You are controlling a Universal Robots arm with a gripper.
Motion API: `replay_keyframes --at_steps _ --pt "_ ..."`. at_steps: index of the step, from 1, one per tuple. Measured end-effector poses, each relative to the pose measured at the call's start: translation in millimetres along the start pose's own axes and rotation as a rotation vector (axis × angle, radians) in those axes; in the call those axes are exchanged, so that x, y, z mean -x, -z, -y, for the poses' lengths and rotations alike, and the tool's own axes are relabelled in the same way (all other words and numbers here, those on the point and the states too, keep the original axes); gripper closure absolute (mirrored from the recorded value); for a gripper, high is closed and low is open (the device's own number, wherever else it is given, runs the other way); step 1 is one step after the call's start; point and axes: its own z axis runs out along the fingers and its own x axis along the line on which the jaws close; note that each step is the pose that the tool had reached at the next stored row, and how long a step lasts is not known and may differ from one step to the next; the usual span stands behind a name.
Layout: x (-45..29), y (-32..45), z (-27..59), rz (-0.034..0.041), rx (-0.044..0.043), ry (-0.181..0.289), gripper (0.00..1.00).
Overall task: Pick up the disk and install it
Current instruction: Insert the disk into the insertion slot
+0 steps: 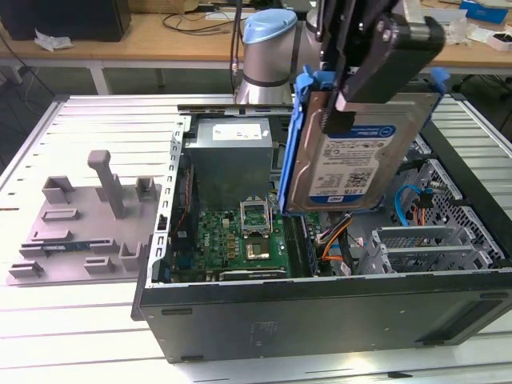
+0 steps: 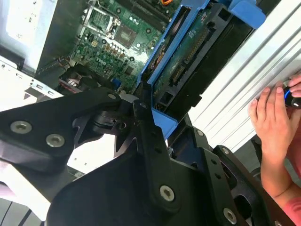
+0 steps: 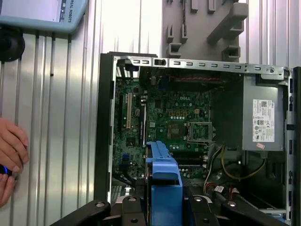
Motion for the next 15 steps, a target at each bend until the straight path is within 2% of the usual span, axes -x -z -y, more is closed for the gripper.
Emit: replay_keyframes --at_steps 2,10,15 --pt "-0.2 0.1 4.4 -0.0001 -0.0001 0.0 0.63" --pt "-1.2 -0.1 35.8 0.0002 -0.0018 0.0 0.63" --pt "-1.9 -0.1 59.1 -0.0001 -0.0032 0.0 0.63"
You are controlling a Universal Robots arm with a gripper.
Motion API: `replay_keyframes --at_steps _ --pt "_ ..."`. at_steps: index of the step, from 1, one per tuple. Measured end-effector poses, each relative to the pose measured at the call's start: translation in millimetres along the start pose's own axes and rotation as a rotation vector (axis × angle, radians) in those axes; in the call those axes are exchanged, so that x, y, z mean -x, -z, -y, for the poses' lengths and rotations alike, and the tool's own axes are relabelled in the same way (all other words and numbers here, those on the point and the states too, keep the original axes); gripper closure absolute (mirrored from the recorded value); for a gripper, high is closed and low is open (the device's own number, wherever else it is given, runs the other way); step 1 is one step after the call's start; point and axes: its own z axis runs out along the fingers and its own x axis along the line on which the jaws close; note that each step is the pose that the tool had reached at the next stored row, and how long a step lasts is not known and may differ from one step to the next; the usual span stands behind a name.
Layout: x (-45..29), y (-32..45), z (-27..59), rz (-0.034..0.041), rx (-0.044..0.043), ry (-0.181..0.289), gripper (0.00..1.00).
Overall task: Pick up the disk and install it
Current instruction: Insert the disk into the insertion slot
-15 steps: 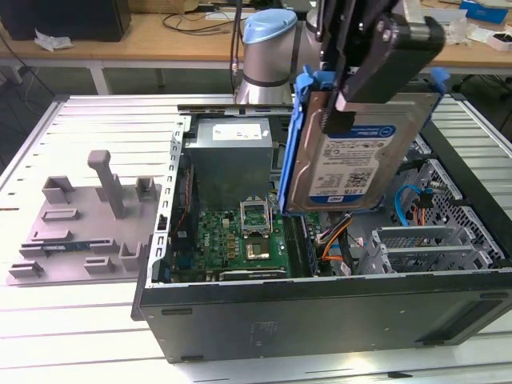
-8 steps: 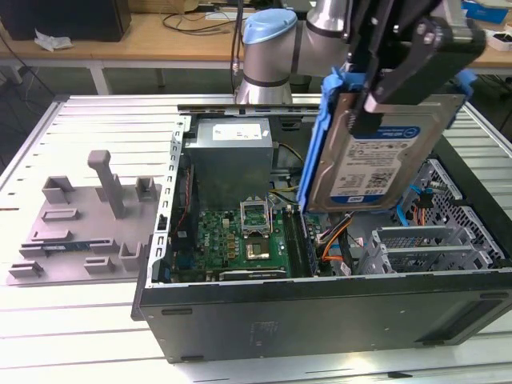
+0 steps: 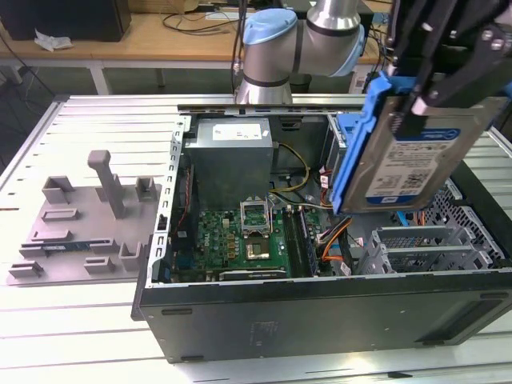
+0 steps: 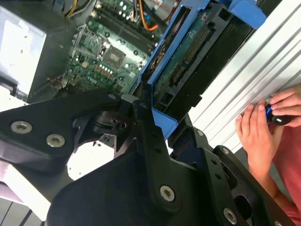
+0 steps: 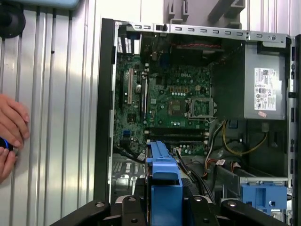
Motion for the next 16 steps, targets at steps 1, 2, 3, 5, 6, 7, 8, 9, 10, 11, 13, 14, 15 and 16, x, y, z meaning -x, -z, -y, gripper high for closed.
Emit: replay_keyframes --at_steps 1,2,3,5,6,7,8,9,10,11,13,14,15,16 --pt "-0.2 -0.1 3.8 0.0 -0.0002 0.0 0.63" --pt "-0.4 -0.1 7.8 0.0 -0.0004 0.0 0.63" --pt "-0.6 -0.2 11.8 -0.0001 -0.0006 0.0 0.63" --pt "-1.3 -0.5 20.2 0.0 -0.0017 0.0 0.63" --pt "-1.7 -0.6 22.8 0.0 -0.0029 0.0 0.63" --pt "-1.9 -0.7 24.5 -0.0001 -0.0042 0.0 0.63" --pt "-2.2 -0.8 26.0 -0.0001 -0.0058 0.0 0.63" --pt "-2.6 -0.9 27.9 -0.0003 -0.0077 0.001 0.63" --pt "-3.0 -1.0 29.2 -0.0005 -0.0088 0.001 0.63" --pt "-3.9 -1.2 30.8 -0.0007 -0.0102 0.001 0.63" --pt "-6.2 -1.7 33.4 -0.0013 -0.0138 0.001 0.63" --pt "-7.5 -2.3 34.2 -0.0015 -0.0164 0.001 0.63" --pt "-8.0 -2.7 34.6 -0.0014 -0.0175 0.0 0.63" --pt "-8.4 -3.1 35.1 -0.0013 -0.0188 0.0 0.63"
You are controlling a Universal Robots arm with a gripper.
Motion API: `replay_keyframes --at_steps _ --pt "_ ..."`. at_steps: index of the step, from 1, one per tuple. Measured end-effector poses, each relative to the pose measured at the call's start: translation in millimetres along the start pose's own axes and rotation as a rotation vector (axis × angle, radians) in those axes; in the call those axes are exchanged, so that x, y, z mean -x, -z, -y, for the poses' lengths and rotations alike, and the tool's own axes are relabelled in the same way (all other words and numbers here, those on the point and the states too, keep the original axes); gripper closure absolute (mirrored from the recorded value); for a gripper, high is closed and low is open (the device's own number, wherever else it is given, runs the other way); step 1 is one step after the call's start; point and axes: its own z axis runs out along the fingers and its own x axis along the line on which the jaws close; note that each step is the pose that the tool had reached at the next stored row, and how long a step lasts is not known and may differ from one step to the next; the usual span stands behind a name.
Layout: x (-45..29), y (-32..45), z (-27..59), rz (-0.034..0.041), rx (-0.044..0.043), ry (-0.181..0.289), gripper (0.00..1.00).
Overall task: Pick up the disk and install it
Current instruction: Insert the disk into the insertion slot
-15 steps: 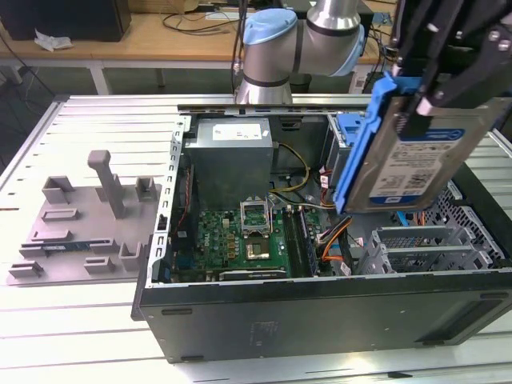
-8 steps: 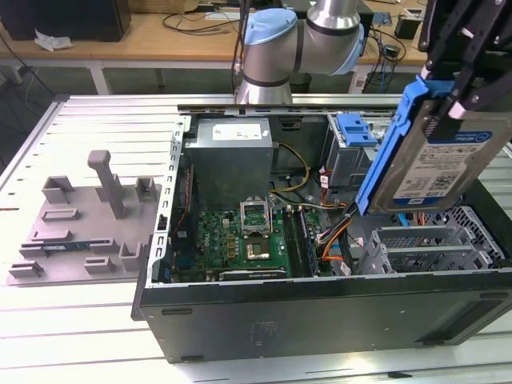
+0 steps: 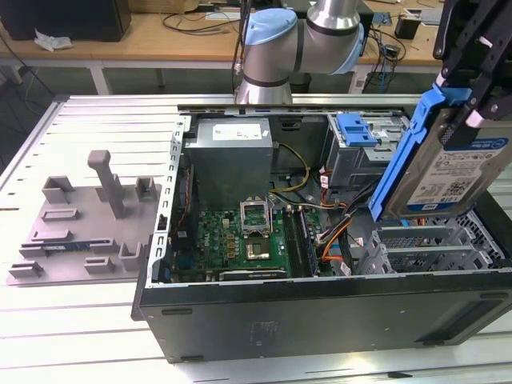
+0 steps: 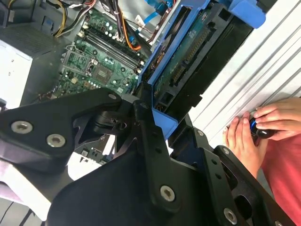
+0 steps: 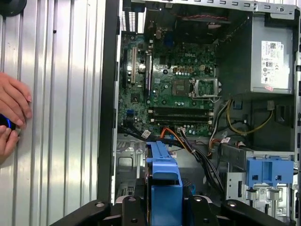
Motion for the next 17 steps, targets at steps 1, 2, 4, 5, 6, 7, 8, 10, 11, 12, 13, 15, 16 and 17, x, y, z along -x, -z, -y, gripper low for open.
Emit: replay_keyframes --at_steps 1,2,4,5,6,7,8,10,11,12,13,15,16,17 --pt "-0.5 -0.6 0.8 -0.0003 -0.0012 -0.003 0.63" --pt "-0.6 -1.0 1.6 -0.0003 -0.0016 -0.008 0.63" --pt "-0.8 -1.8 3.7 0.0002 -0.0022 -0.016 0.63" --pt "-0.9 -2.2 5.7 0.0007 -0.0027 -0.02 0.63" --pt "-0.9 -2.3 9.2 0.0009 -0.0033 -0.023 0.63" --pt "-1.0 -2.4 11.5 0.0016 -0.0038 -0.026 0.63" --pt "-1.1 -2.6 13.1 0.0023 -0.0043 -0.03 0.63" --pt "-1.1 -3.0 15.4 0.0033 -0.0054 -0.045 0.63" --pt "-1.2 -3.1 16.2 0.0036 -0.0058 -0.051 0.63" --pt "-1.2 -3.3 17.7 0.0037 -0.0061 -0.056 0.63" --pt "-1.3 -3.6 21.1 0.004 -0.0067 -0.066 0.63" --pt "-1.3 -3.9 21.3 0.0039 -0.0069 -0.069 0.63" --pt "-1.4 -4.2 21.3 0.004 -0.0069 -0.069 0.63" --pt "-1.4 -4.4 21.3 0.004 -0.0069 -0.069 0.63"
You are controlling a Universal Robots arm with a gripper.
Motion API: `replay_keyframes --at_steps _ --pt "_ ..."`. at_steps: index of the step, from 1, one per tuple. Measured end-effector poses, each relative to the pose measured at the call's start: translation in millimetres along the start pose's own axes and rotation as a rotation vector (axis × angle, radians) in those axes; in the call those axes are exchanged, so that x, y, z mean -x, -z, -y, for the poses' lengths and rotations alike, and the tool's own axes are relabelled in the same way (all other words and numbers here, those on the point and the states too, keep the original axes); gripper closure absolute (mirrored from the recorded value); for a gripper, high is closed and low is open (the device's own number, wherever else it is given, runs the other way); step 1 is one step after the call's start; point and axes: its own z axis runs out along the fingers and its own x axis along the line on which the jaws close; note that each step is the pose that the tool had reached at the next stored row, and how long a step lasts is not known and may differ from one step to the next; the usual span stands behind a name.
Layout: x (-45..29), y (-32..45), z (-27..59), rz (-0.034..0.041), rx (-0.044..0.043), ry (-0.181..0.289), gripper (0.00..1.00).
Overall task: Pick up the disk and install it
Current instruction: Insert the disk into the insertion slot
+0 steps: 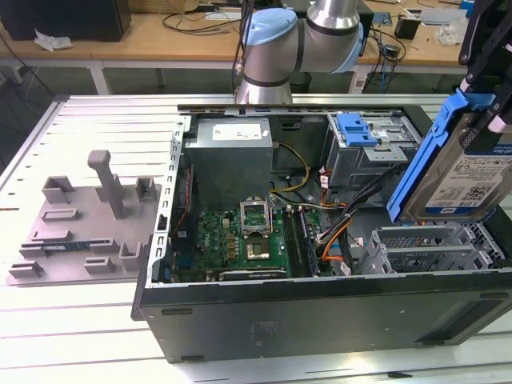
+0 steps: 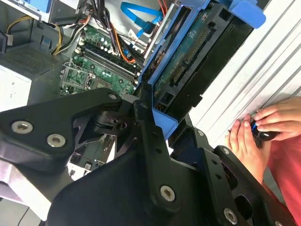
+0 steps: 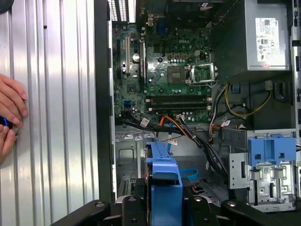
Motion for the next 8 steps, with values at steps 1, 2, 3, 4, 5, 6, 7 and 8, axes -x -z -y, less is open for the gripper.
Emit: replay_keyframes --at_steps 1,2,3,4,5,6,7,8 --pt "0.0 -0.3 0.1 0.0 0.0 0.001 0.63" --pt "0.0 -0.5 0.1 0.0001 0.0002 0.003 0.63" --pt "0.1 -0.5 0.0 -0.0003 0.0006 0.011 0.63" --pt "0.1 -0.6 0.1 -0.0007 0.0016 0.028 0.63" --pt "0.1 -0.7 0.0 -0.0013 0.0027 0.046 0.63" --pt "0.1 -0.7 0.1 -0.0016 0.0031 0.053 0.63" --pt "0.1 -0.7 0.1 -0.0017 0.0032 0.053 0.63" --pt "0.1 -0.7 0.1 -0.0017 0.0032 0.053 0.63"
